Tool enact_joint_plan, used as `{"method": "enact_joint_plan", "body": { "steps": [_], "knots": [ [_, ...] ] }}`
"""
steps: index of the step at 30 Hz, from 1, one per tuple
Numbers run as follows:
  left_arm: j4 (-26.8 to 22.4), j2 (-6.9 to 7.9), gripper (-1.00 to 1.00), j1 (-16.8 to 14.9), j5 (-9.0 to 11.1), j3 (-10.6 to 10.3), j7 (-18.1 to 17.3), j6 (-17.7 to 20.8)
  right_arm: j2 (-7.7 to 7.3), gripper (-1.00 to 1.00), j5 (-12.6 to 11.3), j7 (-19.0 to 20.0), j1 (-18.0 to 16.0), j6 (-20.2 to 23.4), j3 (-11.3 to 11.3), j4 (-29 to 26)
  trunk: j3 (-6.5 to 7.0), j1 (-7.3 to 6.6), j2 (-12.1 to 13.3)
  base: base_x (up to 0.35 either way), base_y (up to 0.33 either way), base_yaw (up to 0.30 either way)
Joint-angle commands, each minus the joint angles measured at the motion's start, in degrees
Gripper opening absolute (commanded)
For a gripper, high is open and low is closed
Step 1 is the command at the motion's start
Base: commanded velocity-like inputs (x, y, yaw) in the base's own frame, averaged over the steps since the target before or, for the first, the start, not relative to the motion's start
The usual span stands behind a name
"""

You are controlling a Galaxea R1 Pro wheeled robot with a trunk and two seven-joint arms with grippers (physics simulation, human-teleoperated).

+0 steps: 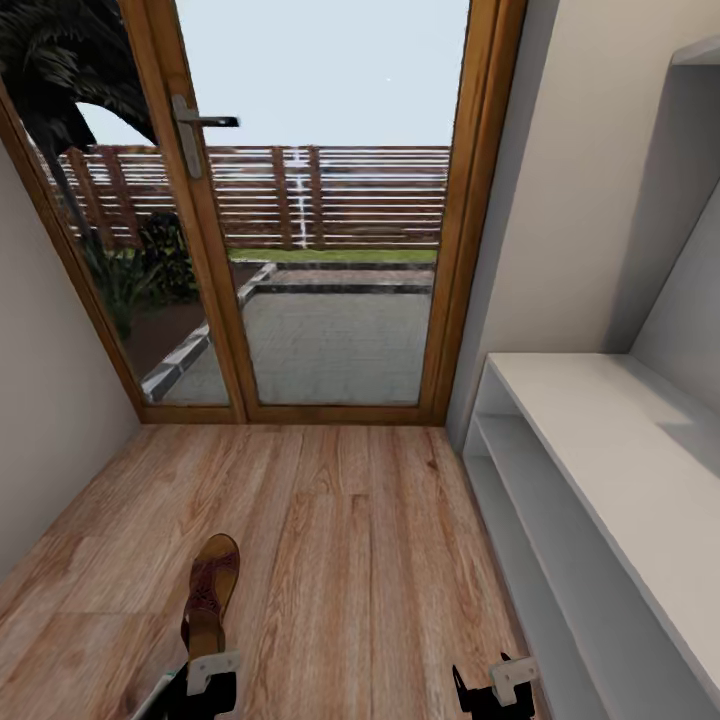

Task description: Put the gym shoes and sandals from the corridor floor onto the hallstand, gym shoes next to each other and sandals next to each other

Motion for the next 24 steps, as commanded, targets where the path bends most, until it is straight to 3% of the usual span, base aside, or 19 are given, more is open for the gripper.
{"method": "enact_joint_plan", "body": {
  "steps": [1, 11, 24],
  "knots": [
    [0.02, 0.01, -1.0, -0.03, 0.32, -0.12, 0.01, -0.15, -0.01, 1.0, 0.1, -0.03, -0.03, -0.13, 0.18, 0.02, -0.05, 0.01, -0.02, 0.229, -0.158, 0.007],
    [0.02, -0.01, -1.0, -0.03, 0.35, -0.11, 0.01, -0.13, 0.04, 1.0, 0.1, -0.03, -0.03, -0.13, 0.2, 0.02, -0.05, 0.01, -0.02, 0.246, -0.152, 0.003],
    [0.02, -0.01, -1.0, -0.03, 0.32, -0.2, 0.01, -0.17, -0.01, 1.0, 0.1, -0.03, -0.03, -0.13, 0.2, 0.05, -0.15, 0.01, -0.02, 0.026, -0.011, 0.154]
  ]
}}
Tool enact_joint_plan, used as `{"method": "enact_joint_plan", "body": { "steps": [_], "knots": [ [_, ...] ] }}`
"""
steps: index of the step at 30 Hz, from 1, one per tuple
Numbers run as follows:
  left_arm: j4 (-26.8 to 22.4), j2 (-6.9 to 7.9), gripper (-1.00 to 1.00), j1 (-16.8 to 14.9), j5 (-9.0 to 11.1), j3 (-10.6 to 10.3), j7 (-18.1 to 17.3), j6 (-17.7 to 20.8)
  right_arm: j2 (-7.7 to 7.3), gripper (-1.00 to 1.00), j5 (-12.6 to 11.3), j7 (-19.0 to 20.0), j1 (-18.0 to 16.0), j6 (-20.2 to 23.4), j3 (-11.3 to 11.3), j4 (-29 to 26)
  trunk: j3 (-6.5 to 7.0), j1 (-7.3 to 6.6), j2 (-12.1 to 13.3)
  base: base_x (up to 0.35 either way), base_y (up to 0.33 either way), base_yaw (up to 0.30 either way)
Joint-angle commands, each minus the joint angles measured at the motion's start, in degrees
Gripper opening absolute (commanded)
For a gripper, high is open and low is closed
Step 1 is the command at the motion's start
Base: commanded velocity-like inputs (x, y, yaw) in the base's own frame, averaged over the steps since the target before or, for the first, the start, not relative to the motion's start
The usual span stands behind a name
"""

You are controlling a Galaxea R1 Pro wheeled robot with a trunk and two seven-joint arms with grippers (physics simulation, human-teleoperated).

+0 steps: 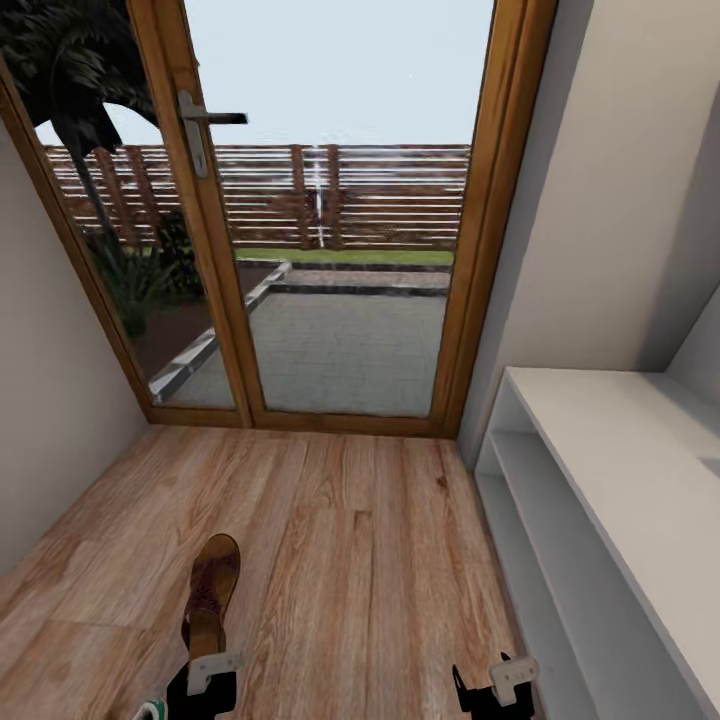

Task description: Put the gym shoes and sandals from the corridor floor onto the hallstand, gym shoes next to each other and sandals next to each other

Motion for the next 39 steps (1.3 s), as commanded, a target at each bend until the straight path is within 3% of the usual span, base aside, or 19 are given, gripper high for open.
{"method": "enact_joint_plan", "body": {
  "steps": [1, 15, 39],
  "knots": [
    [0.03, -0.01, -1.0, -0.03, 0.32, -0.13, 0.01, -0.15, -0.16, 1.0, 0.12, -0.03, -0.03, -0.15, 0.16, 0.03, -0.05, -0.01, -0.02, 0.0, 0.0, 0.011],
    [0.03, 0.01, -1.0, -0.03, 0.32, -0.19, 0.01, -0.14, -0.37, 1.0, 0.12, -0.03, -0.03, -0.15, 0.16, 0.03, -0.05, -0.01, -0.02, 0.02, 0.0, 0.002],
    [0.03, 0.0, -1.0, -0.03, 0.32, -0.22, 0.01, -0.15, -0.07, 1.0, 0.12, -0.03, -0.03, -0.15, 0.16, 0.03, -0.05, -0.01, -0.02, 0.322, 0.0, 0.0]
  ]
}}
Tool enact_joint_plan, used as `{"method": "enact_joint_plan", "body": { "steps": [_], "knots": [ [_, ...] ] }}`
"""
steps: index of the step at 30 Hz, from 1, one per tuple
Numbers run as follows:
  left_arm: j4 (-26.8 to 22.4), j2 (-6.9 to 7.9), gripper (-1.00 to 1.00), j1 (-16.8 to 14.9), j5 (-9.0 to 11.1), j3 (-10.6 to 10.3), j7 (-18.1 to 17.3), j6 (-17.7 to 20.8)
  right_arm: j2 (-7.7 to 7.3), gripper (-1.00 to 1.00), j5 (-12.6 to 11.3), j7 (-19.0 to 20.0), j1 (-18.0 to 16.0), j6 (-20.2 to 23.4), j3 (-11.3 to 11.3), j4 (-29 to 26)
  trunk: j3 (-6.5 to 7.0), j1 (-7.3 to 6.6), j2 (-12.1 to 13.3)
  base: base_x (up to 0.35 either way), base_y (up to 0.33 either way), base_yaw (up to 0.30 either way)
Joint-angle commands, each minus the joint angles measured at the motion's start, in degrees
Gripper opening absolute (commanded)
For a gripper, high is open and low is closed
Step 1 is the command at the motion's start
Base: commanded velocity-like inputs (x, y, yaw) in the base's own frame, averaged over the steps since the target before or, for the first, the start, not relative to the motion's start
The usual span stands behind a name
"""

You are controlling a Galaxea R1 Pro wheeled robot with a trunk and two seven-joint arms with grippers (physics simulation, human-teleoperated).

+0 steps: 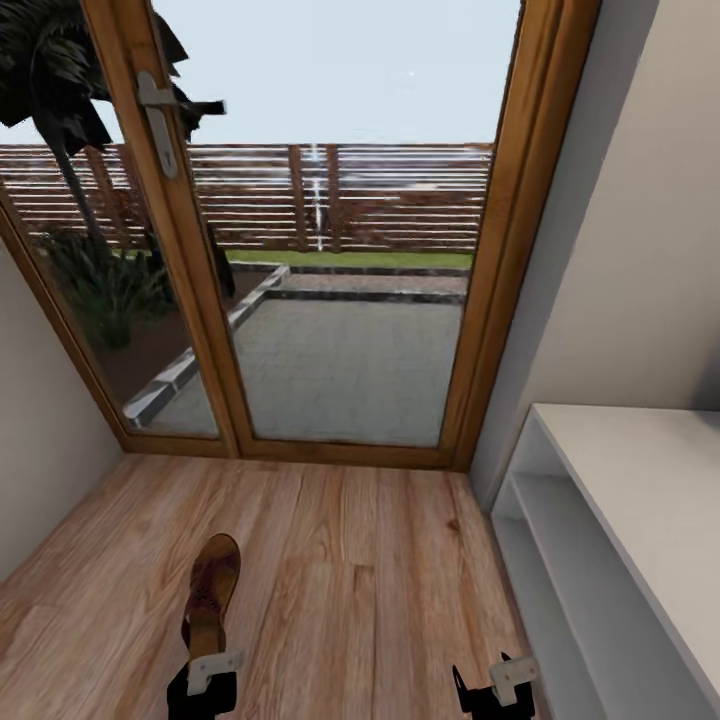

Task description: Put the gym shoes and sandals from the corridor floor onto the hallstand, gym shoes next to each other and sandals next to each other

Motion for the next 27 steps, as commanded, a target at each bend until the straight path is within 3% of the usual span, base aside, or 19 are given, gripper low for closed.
{"method": "enact_joint_plan", "body": {
  "steps": [1, 27],
  "knots": [
    [0.02, 0.01, -1.0, -0.03, 0.3, -0.1, 0.01, -0.14, -0.02, 1.0, 0.12, -0.03, -0.03, -0.15, 0.15, 0.03, -0.05, 0.02, -0.02, 0.338, 0.0, 0.0],
    [0.04, 0.02, -1.0, -0.03, 0.3, -0.05, 0.01, -0.14, 0.08, 1.0, 0.12, -0.03, -0.03, -0.15, 0.15, 0.03, -0.05, 0.02, -0.02, 0.335, 0.0, 0.0]
  ]
}}
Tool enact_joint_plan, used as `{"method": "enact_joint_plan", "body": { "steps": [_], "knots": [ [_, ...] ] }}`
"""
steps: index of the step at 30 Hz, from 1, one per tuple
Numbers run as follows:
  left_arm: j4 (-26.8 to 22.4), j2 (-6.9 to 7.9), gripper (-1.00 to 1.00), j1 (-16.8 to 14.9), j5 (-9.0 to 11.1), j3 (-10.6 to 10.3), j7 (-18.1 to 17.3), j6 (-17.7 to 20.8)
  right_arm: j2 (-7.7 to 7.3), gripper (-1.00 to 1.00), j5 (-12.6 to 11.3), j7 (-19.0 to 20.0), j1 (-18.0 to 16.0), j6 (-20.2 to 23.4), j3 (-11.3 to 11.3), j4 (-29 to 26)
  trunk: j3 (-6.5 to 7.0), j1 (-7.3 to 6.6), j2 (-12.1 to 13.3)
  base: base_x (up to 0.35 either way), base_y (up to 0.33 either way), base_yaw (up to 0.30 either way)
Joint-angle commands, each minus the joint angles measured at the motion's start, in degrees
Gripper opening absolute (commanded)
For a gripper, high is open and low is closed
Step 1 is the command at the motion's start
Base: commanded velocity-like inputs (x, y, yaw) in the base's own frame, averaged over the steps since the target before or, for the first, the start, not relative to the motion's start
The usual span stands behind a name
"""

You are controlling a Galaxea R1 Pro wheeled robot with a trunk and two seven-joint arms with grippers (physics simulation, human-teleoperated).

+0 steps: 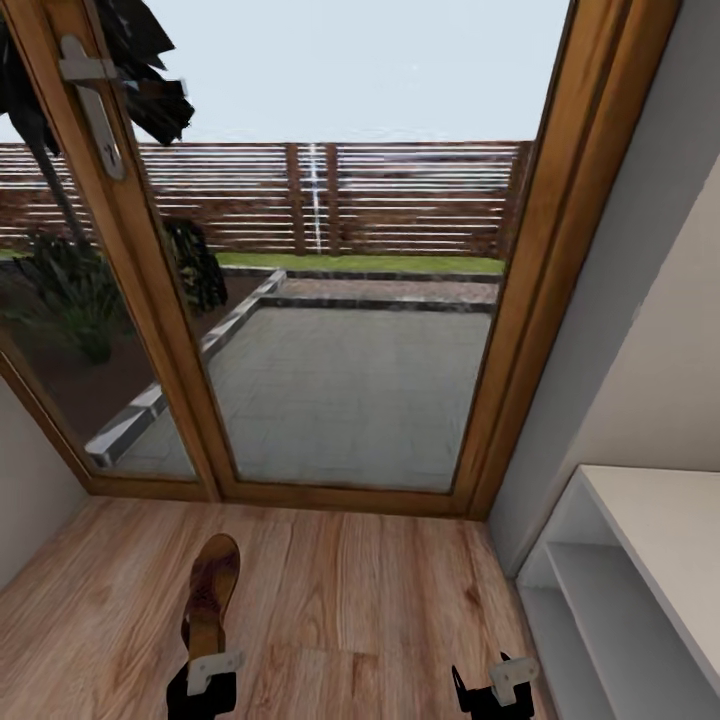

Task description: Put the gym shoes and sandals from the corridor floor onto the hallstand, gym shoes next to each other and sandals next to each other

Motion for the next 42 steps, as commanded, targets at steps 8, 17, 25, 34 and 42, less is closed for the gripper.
{"method": "enact_joint_plan", "body": {
  "steps": [8, 17, 25, 34, 42],
  "knots": [
    [0.02, 0.2, -1.0, 3.27, 0.3, 0.18, 0.08, -9.6, -0.14, 1.0, 0.12, -0.03, -0.03, -0.15, 0.15, 0.03, -0.05, 0.02, -0.02, 0.06, 0.0, 0.0],
    [0.31, 0.88, -1.0, 4.51, 0.28, 5.32, -0.22, -14.78, -0.16, 1.0, 0.1, -0.07, -0.03, -0.15, 0.15, 0.1, -0.05, 0.02, -0.02, 0.0, 0.0, 0.0],
    [0.28, 0.92, -1.0, 4.54, 0.22, 5.84, -0.09, -14.9, -0.03, 1.0, 0.03, -0.12, -0.03, -0.15, 0.12, 0.12, -0.16, 0.02, -0.02, 0.031, 0.0, 0.138],
    [0.18, 0.89, -1.0, 4.54, 0.16, 5.73, -0.17, -14.83, -0.02, 1.0, 0.03, -0.12, -0.03, -0.15, 0.1, 0.12, -0.22, 0.02, -0.02, 0.293, -0.05, 0.065],
    [0.18, 0.88, -1.0, 4.54, 0.18, 5.72, -0.17, -14.83, -0.02, 1.0, -0.05, -0.12, -0.03, -0.15, 0.08, 0.12, -0.22, 0.02, -0.02, 0.308, -0.166, 0.007]
  ]
}}
